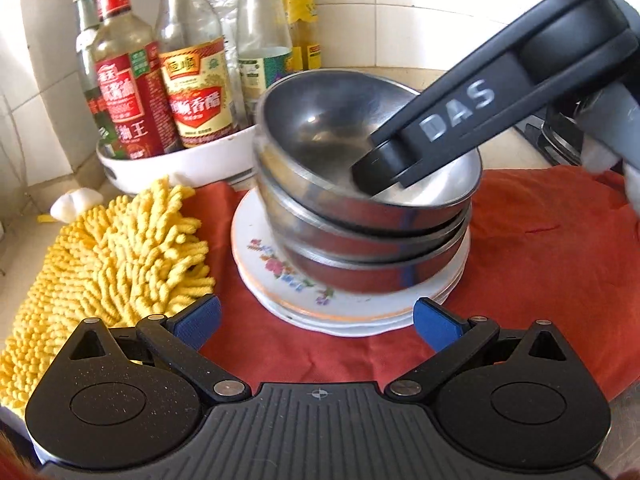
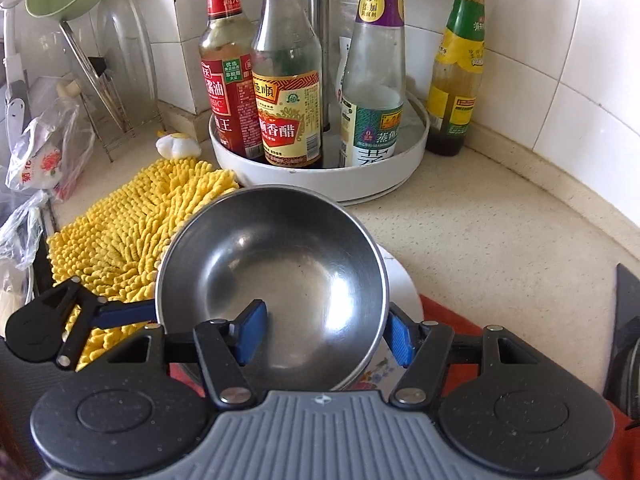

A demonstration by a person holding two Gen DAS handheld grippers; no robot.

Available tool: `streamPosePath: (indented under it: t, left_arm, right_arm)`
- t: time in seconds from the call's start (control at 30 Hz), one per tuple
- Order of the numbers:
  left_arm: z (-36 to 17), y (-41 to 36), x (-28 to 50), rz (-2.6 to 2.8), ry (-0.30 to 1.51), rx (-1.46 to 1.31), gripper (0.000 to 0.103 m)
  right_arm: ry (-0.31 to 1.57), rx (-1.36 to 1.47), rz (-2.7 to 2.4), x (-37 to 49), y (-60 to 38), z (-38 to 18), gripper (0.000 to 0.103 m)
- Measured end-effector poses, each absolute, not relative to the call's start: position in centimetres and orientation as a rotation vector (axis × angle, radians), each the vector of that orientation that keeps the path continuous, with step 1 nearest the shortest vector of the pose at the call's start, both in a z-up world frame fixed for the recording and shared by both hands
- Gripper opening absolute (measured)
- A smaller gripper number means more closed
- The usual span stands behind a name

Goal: Organize plates and bowls

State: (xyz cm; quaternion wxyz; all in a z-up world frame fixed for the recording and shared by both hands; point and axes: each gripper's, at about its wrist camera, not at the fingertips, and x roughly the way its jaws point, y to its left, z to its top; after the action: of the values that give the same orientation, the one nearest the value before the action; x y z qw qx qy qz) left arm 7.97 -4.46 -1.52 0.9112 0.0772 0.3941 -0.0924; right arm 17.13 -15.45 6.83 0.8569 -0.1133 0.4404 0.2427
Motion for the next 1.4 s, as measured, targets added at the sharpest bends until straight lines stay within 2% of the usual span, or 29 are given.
streamPosePath:
  t: [0.27, 0.37, 0.67, 0.9, 1.4]
  left_arm:
    - [-1.1, -3.4, 7.8, -0.181, 0.818, 0.122, 0.103]
    - [-0.9, -2.7, 7.6, -0.175, 0.843, 0.065, 0.103]
    - [0.7, -2.7, 6.4, -0.098, 0.822, 0.024, 0.103]
    - [1.8, -4.0, 4.8, -0.019, 0.819, -0.014, 0.103]
    - [1.4, -8.5, -0.6, 0.134, 0.887, 0.031, 0.103]
  right_arm:
    - [0.875, -0.188, 0.444, 15.8, -17.4, 8.3, 0.06]
    - [0.835, -0.165, 0.432, 13.6, -18.6, 9.1, 0.064]
    - [0.825, -0.158, 0.372, 9.7, -20.6, 7.3, 0.064]
    - [0.837, -0.103, 0.352, 7.5, -23.1, 6.5, 0.064]
    - [0.883, -0.164, 0.345, 2.5, -25.0, 5.5, 0.065]
